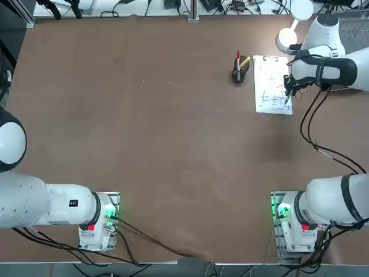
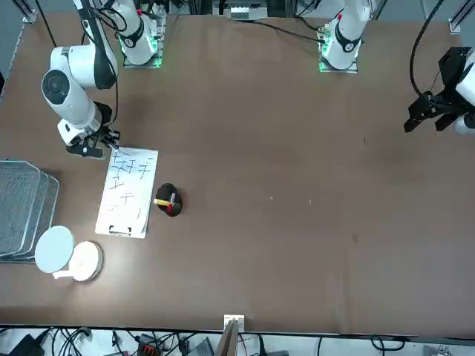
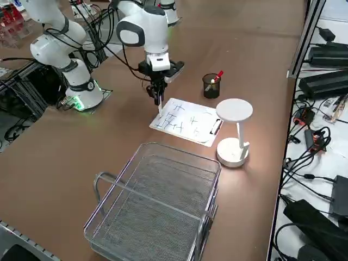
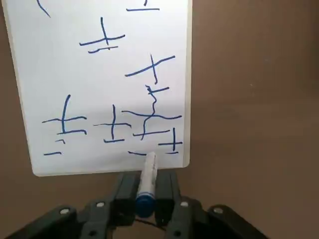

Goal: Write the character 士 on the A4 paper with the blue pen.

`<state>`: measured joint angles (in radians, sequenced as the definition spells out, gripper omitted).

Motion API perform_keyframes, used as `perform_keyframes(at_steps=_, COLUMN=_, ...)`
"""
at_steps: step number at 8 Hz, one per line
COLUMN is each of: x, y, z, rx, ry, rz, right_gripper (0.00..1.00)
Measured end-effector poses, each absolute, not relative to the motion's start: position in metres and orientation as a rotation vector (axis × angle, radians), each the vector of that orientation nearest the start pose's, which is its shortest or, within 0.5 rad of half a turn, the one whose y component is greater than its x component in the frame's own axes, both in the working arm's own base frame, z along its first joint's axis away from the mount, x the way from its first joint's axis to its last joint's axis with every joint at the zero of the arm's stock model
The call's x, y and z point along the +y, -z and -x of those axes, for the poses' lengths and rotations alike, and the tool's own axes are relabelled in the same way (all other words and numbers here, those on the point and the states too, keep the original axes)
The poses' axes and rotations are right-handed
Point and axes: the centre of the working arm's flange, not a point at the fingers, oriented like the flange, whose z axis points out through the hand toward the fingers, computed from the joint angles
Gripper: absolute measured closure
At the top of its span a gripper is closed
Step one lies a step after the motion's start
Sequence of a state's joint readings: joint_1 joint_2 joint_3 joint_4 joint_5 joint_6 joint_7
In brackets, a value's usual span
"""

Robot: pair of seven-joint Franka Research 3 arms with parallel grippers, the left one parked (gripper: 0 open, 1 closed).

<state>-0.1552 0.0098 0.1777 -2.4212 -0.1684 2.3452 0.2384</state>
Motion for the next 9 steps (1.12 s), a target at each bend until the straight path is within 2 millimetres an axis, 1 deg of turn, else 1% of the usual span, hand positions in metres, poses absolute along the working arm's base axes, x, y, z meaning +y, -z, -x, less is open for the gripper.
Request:
perform_keyframes(at_steps=2, x=0.003, y=-0.293, z=-0.477, rx=0.147, ry=-0.128, rz=3.261, right_gripper=0.79)
perform_keyframes(at_steps=6, x=0.004, y=-0.286, z=-0.476, rx=0.145, ry=-0.152, rz=3.259, right_gripper=0.79)
perform_keyframes(at_steps=9, x=0.004, y=-0.285, z=-0.476, rx=0.144, ry=-0.153, rz=3.258, right_gripper=0.79)
